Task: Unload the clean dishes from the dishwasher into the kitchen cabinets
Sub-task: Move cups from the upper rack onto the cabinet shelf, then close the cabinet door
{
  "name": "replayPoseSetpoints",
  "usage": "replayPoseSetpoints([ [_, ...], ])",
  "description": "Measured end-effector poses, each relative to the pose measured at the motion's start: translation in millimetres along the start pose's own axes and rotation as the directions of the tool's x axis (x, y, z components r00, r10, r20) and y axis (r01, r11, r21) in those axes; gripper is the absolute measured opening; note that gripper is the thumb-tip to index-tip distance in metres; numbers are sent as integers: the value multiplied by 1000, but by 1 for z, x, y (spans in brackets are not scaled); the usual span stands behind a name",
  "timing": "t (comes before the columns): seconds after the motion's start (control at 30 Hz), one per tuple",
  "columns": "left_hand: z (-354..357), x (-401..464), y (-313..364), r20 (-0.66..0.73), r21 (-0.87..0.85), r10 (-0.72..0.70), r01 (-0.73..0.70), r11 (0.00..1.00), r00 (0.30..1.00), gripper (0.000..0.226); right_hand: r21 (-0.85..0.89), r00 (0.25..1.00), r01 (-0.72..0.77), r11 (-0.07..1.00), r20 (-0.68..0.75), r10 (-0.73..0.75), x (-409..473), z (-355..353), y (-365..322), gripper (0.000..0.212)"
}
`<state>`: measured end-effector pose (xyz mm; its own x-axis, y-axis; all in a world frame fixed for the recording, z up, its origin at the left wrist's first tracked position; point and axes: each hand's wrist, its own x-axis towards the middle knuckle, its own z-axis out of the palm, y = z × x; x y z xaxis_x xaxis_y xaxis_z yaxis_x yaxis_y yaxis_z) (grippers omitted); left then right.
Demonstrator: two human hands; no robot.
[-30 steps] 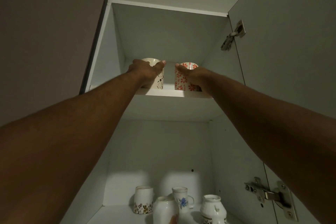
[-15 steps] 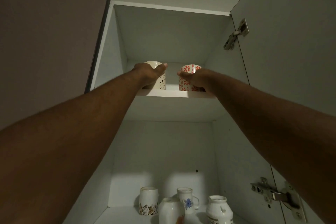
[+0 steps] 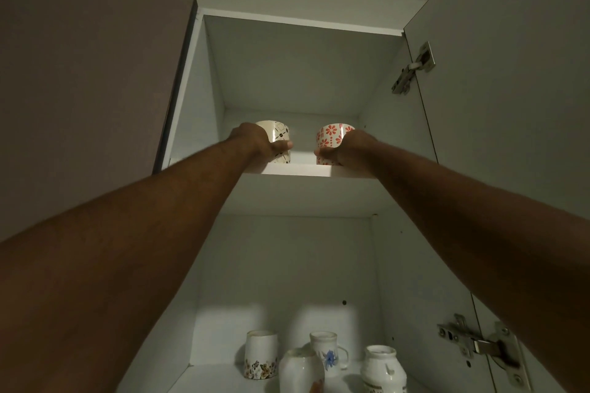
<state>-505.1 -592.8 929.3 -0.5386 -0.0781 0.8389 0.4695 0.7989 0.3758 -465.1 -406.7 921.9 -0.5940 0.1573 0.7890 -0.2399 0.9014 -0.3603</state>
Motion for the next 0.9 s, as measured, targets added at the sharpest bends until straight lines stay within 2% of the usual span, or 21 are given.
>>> replayPoseSetpoints([
  [0.07,-2,-3,0,4,88,44,-44,995,999,79,-21,1000,11,1000,-8,-11,0,1,1,80],
  [0.23,-5,-7,1,-4,104,42,-41,994,999,84,-27,997,2,1000,-72,-4,1,3,6,81],
  [0.33,-3,-14,1,-111,65,-53,60,996,992,101,87,980,-40,995,-192,56,-4,6,3,109],
  [0.4,-6,-29,1,-230,135,21,11,991,973,95,34,967,-14,999,-255,22,-14,5,2,119],
  [0.47,-8,-39,-3,-326,213,157,-90,973,932,86,-112,958,45,993,-277,-75,-22,4,4,117],
  [0.53,-9,-46,-7,-333,294,278,-182,939,901,85,-203,949,92,975,-280,-148,-27,2,9,112],
  [0.63,-26,-65,0,-268,388,405,-287,876,874,88,-245,938,143,959,-275,-210,-40,-18,7,106],
  [0.73,-38,-80,10,-250,440,450,-313,842,858,92,-281,928,173,944,-276,-252,-52,-38,2,102],
  [0.9,-56,-106,29,-251,429,434,-302,851,865,93,-297,916,196,935,-284,-282,-77,-69,-11,97],
])
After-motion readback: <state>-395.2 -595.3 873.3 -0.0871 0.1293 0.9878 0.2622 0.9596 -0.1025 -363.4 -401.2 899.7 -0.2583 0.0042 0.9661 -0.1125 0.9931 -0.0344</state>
